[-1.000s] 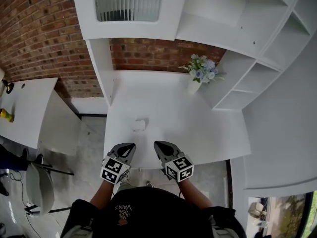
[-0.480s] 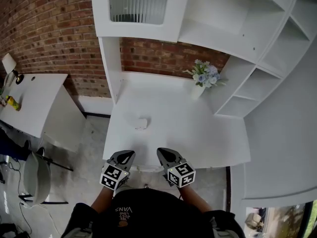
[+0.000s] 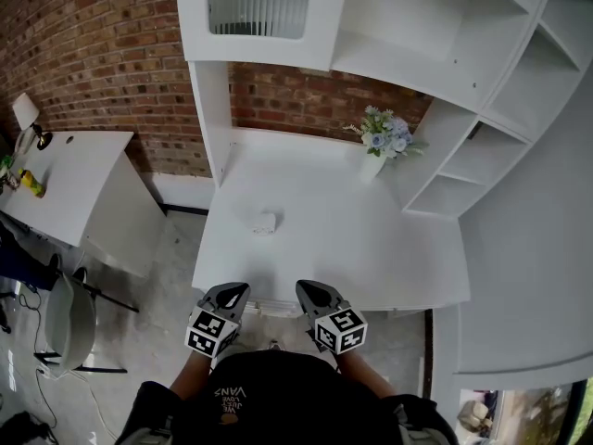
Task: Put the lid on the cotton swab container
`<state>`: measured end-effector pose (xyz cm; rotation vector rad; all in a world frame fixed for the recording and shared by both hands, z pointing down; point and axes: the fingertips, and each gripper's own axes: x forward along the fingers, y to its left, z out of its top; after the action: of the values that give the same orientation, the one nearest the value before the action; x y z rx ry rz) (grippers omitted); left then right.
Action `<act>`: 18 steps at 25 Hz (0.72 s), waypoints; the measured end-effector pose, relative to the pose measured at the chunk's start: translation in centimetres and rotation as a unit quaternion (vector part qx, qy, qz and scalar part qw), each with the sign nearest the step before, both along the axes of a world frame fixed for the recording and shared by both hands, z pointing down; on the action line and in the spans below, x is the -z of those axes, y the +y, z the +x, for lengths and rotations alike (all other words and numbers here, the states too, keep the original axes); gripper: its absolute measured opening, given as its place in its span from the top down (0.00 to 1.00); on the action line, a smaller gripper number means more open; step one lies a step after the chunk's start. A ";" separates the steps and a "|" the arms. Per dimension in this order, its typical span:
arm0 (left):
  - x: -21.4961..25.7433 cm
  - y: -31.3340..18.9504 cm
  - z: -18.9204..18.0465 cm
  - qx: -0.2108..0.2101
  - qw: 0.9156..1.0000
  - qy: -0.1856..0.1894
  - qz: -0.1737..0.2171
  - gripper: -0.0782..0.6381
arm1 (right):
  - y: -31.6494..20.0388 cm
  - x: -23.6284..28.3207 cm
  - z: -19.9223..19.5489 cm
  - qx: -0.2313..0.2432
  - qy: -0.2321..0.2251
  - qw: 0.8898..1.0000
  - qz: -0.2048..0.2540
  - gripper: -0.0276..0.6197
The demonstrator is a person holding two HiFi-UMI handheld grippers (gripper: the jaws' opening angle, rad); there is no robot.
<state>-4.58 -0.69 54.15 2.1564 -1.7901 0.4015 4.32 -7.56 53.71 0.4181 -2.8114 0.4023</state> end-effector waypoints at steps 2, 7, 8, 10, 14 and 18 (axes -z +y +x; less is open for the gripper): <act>0.0 0.2 0.4 0.002 1.000 0.001 0.002 0.88 | 0.2 -0.3 0.4 0.000 0.004 1.000 0.002 0.96; -0.3 0.5 1.2 0.002 1.000 -0.002 -0.001 0.88 | 0.1 -0.5 1.2 0.001 0.008 1.000 0.007 0.96; -0.4 0.5 1.3 0.001 1.000 -0.004 -0.003 0.88 | 0.1 -0.4 1.3 0.001 0.008 1.000 0.008 0.96; -0.4 0.4 1.5 0.001 1.000 -0.005 -0.003 0.88 | 0.0 -0.3 1.5 0.001 0.006 1.000 0.009 0.96; -0.2 0.0 1.8 0.001 1.000 -0.009 0.000 0.88 | -0.4 0.1 1.8 0.005 0.002 1.000 0.016 0.96; -0.1 -0.4 2.1 -0.002 1.000 -0.014 -0.001 0.88 | -0.6 0.2 1.9 0.011 0.002 1.000 0.017 0.96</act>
<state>-2.44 -1.12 54.29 2.1626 -1.8000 0.4374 6.21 -8.19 53.56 0.3947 -2.8201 0.3502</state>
